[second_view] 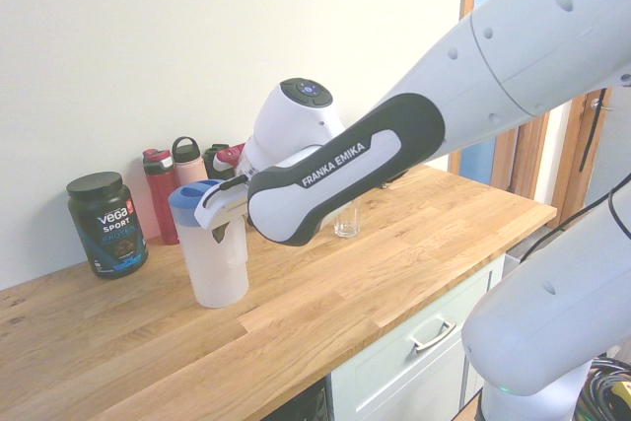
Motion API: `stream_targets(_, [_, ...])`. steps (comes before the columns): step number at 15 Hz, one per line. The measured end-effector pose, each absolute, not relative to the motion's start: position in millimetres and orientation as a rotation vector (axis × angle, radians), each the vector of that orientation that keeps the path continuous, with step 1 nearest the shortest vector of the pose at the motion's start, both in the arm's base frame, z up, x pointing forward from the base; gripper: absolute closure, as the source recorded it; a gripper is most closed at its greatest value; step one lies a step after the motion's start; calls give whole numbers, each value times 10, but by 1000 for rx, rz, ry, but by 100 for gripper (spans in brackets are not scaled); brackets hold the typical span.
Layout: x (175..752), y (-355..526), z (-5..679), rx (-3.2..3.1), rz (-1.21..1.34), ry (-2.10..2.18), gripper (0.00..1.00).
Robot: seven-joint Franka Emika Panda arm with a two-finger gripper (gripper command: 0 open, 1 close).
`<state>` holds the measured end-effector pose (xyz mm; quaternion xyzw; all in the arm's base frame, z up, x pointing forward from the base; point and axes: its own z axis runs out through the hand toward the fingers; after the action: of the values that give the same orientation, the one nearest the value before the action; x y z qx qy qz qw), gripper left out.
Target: Pour me some water
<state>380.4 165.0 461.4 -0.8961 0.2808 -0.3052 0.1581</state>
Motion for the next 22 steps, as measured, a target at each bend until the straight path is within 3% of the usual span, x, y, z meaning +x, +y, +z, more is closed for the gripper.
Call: stream_targets(22, [3989,1522,4787,-2541,-835,845,100])
